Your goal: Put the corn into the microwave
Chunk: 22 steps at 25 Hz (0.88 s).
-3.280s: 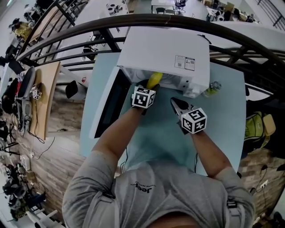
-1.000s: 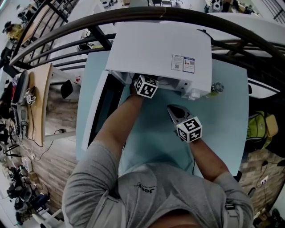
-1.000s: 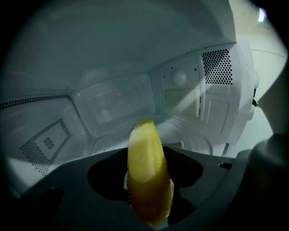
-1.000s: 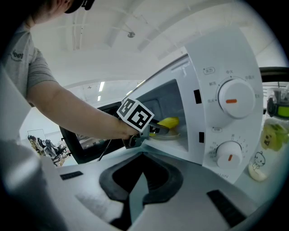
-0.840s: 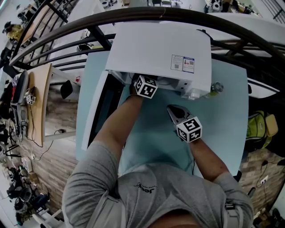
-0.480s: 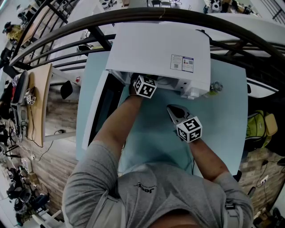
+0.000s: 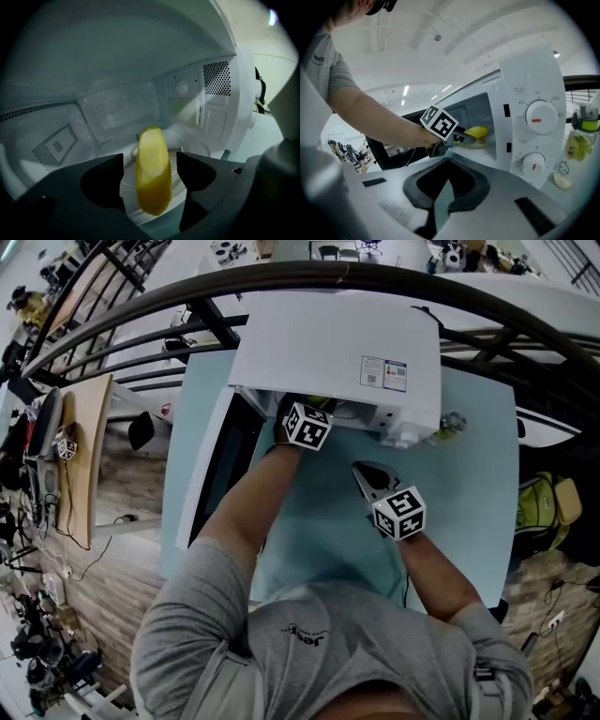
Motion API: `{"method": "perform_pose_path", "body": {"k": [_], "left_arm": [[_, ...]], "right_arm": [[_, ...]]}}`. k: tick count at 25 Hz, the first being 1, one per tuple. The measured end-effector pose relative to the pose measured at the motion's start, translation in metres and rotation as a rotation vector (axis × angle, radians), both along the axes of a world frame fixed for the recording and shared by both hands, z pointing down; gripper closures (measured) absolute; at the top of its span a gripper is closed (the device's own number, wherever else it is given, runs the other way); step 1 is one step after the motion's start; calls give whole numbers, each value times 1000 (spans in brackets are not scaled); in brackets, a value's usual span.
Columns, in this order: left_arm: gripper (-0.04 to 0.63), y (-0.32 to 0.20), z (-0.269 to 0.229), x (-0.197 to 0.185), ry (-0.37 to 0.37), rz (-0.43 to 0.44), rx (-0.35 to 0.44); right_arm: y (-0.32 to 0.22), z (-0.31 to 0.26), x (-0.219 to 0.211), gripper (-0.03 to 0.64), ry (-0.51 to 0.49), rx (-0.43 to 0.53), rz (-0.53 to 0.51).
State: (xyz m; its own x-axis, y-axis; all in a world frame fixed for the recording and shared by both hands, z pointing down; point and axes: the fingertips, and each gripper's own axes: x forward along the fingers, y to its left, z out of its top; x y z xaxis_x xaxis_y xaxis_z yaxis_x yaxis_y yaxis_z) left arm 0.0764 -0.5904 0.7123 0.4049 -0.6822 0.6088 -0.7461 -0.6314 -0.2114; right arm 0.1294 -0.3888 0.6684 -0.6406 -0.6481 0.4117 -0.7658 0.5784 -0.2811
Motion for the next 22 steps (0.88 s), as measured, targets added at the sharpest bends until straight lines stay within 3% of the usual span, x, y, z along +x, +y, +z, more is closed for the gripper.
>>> {"method": "perform_pose_path", "body": {"k": [14,22], "left_arm": [[242,44,-23,-25,80,-25,-33],[244,92,-46,-48,185,-20,-59]], "right_arm": [[7,-25,-3,598,30,30,42],[17,-43,-10,598,13,17,107]]}}
